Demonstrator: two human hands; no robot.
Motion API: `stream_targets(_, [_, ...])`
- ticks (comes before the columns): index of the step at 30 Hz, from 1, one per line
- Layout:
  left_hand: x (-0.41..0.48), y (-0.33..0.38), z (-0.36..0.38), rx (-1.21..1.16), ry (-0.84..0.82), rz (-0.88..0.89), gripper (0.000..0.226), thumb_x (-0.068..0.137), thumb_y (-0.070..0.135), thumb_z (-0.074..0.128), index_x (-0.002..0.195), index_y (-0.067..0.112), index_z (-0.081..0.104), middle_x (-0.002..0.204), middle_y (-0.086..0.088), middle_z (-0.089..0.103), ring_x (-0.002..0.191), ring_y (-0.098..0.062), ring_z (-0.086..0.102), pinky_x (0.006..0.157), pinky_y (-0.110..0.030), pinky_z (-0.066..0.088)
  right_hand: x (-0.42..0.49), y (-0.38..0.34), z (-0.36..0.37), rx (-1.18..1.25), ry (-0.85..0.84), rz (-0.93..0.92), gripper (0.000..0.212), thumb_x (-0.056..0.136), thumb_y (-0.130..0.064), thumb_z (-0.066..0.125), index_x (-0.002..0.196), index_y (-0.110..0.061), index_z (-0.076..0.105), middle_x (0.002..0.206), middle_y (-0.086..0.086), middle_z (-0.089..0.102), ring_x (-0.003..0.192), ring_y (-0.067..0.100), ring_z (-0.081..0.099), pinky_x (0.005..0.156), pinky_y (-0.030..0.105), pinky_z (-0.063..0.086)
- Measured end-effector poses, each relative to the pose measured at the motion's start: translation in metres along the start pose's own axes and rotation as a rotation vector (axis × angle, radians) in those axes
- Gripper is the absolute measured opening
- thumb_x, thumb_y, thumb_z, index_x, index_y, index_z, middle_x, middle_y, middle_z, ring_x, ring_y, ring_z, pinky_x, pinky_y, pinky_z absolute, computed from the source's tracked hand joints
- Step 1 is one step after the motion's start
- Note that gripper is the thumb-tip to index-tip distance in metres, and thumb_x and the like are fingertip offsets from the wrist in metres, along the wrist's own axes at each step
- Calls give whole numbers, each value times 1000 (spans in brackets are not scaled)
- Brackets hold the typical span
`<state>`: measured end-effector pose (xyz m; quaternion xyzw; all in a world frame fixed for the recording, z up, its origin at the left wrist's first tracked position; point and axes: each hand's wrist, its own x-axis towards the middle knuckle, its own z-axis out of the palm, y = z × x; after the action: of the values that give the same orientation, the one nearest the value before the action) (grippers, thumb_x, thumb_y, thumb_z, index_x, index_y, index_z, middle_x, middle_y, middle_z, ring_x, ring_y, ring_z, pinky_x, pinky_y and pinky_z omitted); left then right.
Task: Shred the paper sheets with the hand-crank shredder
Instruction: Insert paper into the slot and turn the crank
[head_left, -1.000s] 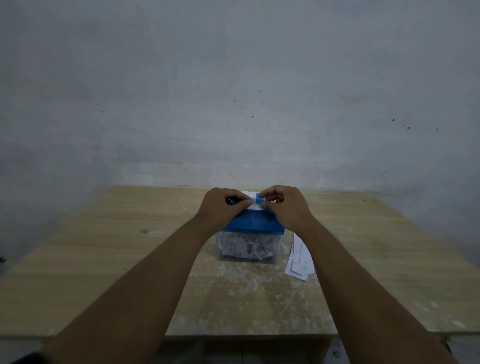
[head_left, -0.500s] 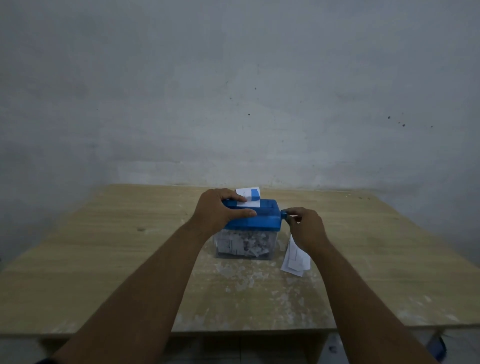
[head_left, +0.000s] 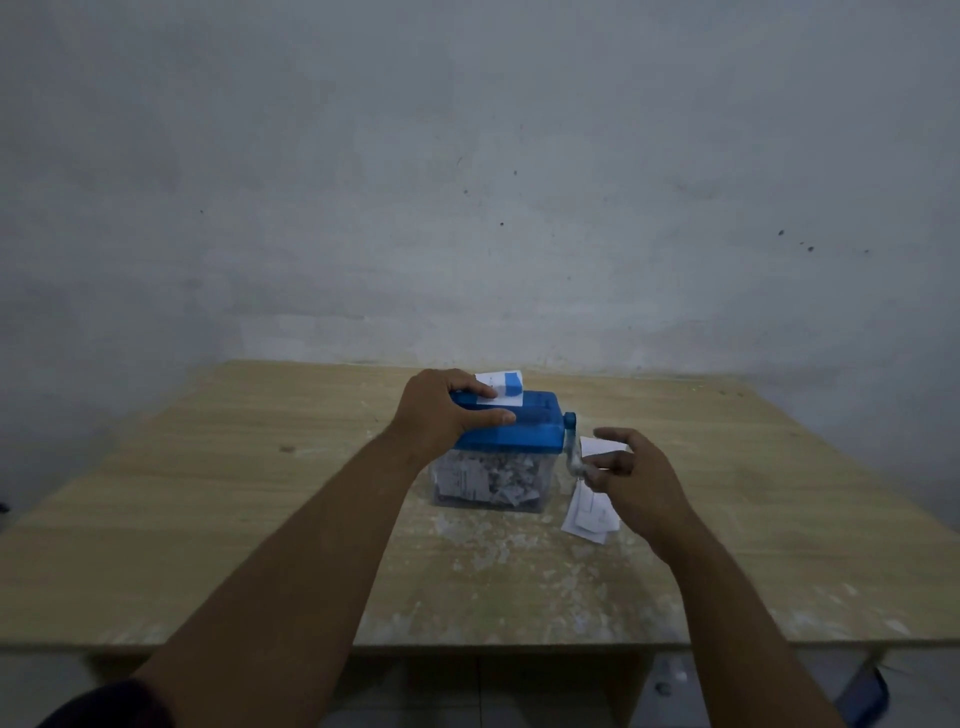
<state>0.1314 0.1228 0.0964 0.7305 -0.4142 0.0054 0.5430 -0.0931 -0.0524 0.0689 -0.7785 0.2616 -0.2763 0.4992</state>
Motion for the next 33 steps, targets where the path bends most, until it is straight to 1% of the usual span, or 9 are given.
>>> stream_targets(3, [2,0,0,20,-22,6,47,65,44,98,103,19,85,104,8,76,91,-1,68,72,-13,54,-3,-9,-4,-15,-32,-3,35,96,-3,72,126,-20,67,91,3,80,90,30,75,75,37,58])
stream_targets(8, [5,4,-2,38,-88,2,44,69,41,97,105,20,85,101,12,76,85,4,69,69,-9,53,7,-46,-19,-38,48,-139,18,102,-11,65,114,-22,73,84,2,80,73,16,73,78,33,60])
stream_targets(12, [9,3,-4,57,-125,-3,31,73,40,95,98,24,87,98,17,75,84,12,65,68,-4,49,28,-56,-22,-95,18,-122,16,103,-12,65,110,-17,78,87,-2,81,69,12,69,79,33,62])
stream_targets(15, [11,3,-3,56,-146,-16,30,73,44,94,97,27,87,98,18,76,87,6,67,71,-7,51,44,-60,-23,-83,34,-100,16,104,-15,64,108,-16,79,87,-1,81,72,14,67,79,30,62])
stream_targets(19, [12,-1,-3,50,-153,-22,33,73,47,93,99,29,87,102,12,79,94,-4,70,83,-17,57,78,-71,-9,-107,116,-94,17,105,-19,63,99,-15,79,83,1,79,65,12,66,71,27,60])
stream_targets(23, [11,-4,0,27,-141,3,33,74,46,93,101,29,87,100,15,78,91,2,70,76,-9,53,107,-65,3,-61,96,-15,25,104,-24,65,91,-7,79,85,11,78,67,18,65,75,35,61])
stream_targets(28, [9,-6,2,13,-139,40,28,78,45,92,102,31,86,94,18,77,88,4,68,71,-8,50,106,-32,22,-256,12,114,24,104,-21,63,87,-5,71,82,9,71,68,18,62,63,26,52])
stream_targets(31, [7,-5,3,21,-140,110,24,84,41,88,105,29,86,82,16,70,77,-2,63,64,-11,44,88,-5,34,-165,18,174,23,106,-9,56,92,4,68,82,16,68,65,19,58,60,27,50])
stream_targets(33, [7,-6,5,58,-128,159,22,87,42,86,106,31,86,76,10,66,70,-7,59,60,-15,42,73,8,35,-184,17,182,28,107,-11,52,88,1,69,81,17,70,65,21,58,62,31,50])
